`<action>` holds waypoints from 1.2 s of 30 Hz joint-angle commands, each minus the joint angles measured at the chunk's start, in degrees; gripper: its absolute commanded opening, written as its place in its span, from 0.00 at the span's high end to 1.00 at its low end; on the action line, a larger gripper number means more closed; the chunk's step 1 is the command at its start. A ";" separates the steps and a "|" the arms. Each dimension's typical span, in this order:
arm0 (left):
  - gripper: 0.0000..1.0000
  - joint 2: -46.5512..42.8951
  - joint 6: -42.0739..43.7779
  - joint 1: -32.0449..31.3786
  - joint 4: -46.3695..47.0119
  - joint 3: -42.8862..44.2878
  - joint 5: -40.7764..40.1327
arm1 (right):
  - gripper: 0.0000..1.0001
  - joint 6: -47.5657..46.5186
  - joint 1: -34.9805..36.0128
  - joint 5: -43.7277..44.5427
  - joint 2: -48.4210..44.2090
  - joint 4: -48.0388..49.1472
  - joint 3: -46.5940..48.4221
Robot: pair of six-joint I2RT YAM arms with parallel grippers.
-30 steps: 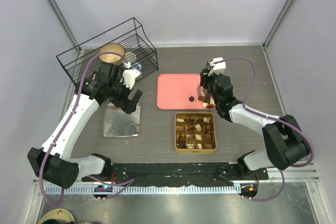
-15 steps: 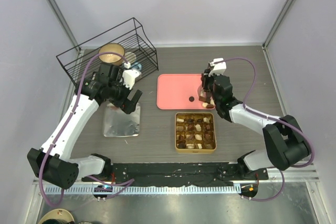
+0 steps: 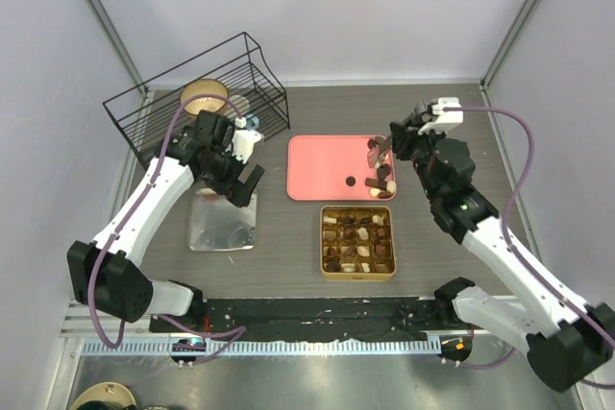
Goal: Pack the chocolate
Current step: Pick up the fake chocolate from the plate, then place the fake chocolate in the packing box.
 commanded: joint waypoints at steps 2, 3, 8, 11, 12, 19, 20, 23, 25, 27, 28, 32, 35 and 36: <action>0.00 1.27 1.05 0.48 1.05 2.70 0.04 | 0.99 7.48 2.81 0.88 -9.17 -22.26 2.82; 0.00 1.28 0.88 0.57 1.14 2.70 0.04 | 0.99 9.66 3.25 0.80 -11.10 -27.51 3.26; 0.00 0.75 0.61 0.48 0.70 2.62 -0.22 | 0.99 14.69 8.51 -0.34 -13.40 -39.93 5.19; 0.00 -0.04 0.26 0.57 0.44 2.62 -0.05 | 0.99 16.80 12.81 1.85 -13.67 -46.87 7.74; 0.00 -0.48 0.09 0.57 0.35 2.70 0.04 | 0.99 17.07 13.96 3.51 -13.75 -47.85 7.92; 0.00 -2.50 -1.14 0.57 -0.44 2.44 0.83 | 0.99 19.97 18.63 5.54 -15.77 -51.73 5.82; 0.00 -2.76 -1.41 0.57 -0.53 2.53 0.92 | 0.99 19.79 18.80 5.64 -16.04 -52.08 5.55; 0.00 -3.03 -1.67 0.57 -1.31 2.88 1.27 | 0.95 19.53 19.16 5.72 -16.48 -52.34 5.29; 0.00 -3.20 -1.67 0.57 -1.75 3.14 1.27 | 0.89 19.18 19.33 5.64 -16.74 -52.52 5.11; 0.00 -3.56 -1.67 0.57 -2.02 3.23 1.27 | 0.87 18.65 19.33 5.64 -16.74 -52.08 4.50; 0.00 -3.64 -1.67 0.57 -2.11 3.23 1.19 | 0.83 18.65 19.33 5.72 -16.83 -51.82 4.15; 0.00 -4.35 -1.59 0.57 -2.64 3.41 1.01 | 0.74 18.12 19.33 5.90 -17.09 -50.07 2.66; 0.00 -4.43 -1.67 0.57 -2.81 3.49 1.10 | 0.68 17.68 19.33 5.73 -17.10 -49.53 2.04; 0.00 -4.52 -1.67 0.48 -2.90 3.50 1.10 | 0.67 17.51 19.33 5.73 -17.01 -49.53 1.95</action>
